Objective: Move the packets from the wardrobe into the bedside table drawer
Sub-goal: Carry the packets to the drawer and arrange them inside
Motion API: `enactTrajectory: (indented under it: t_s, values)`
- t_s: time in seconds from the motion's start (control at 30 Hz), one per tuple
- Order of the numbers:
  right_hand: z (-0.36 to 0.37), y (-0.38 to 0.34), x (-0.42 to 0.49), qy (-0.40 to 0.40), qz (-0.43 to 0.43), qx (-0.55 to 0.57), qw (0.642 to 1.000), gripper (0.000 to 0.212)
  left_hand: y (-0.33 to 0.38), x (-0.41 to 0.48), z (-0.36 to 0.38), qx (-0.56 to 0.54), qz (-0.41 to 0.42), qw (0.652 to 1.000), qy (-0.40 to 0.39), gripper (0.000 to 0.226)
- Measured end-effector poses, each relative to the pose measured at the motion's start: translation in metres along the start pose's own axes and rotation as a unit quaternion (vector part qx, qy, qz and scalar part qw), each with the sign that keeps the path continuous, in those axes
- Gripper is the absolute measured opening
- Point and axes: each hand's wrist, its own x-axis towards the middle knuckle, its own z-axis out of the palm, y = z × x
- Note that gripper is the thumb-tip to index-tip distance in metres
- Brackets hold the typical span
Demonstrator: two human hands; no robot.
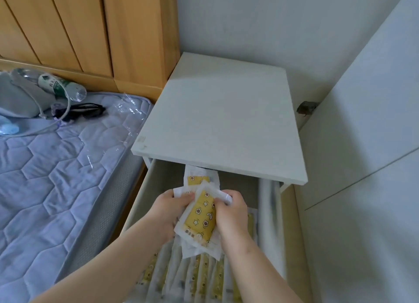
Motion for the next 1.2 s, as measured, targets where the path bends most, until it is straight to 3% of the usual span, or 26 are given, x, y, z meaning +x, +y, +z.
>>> enactTrajectory:
  t_s: [0.27, 0.4, 0.5, 0.6, 0.77, 0.93, 1.1, 1.2]
  values:
    - [0.046, 0.059, 0.081, -0.014, -0.016, -0.055, 0.998, 0.007, -0.038, 0.097, -0.015, -0.018, -0.001, 1.0, 0.013, 0.036]
    - [0.053, 0.058, 0.088, -0.032, -0.017, -0.026, 0.999, 0.002, -0.03, 0.114, -0.021, -0.026, 0.039, 0.999, -0.003, 0.058]
    - [0.05, 0.047, 0.086, -0.048, -0.048, -0.023, 0.997, 0.014, -0.025, 0.113, -0.021, -0.026, 0.066, 0.997, -0.001, 0.048]
    - [0.044, 0.044, 0.081, -0.053, -0.066, -0.015, 0.996, 0.011, -0.026, 0.108, -0.021, -0.019, 0.077, 0.997, -0.014, 0.029]
    - [0.036, 0.049, 0.077, -0.05, -0.089, 0.016, 0.995, 0.019, -0.027, 0.098, -0.011, 0.056, 0.146, 0.987, -0.036, 0.029]
    - [0.031, 0.043, 0.073, -0.068, -0.141, 0.05, 0.986, 0.014, -0.022, 0.096, -0.009, 0.032, 0.176, 0.982, -0.057, 0.033]
    - [0.028, 0.042, 0.067, -0.115, -0.168, 0.025, 0.979, 0.015, -0.015, 0.086, -0.016, -0.025, 0.086, 0.985, -0.145, 0.033]
    - [0.029, 0.043, 0.068, -0.117, -0.168, 0.025, 0.978, 0.012, -0.014, 0.085, -0.018, -0.044, 0.069, 0.985, -0.153, 0.031]
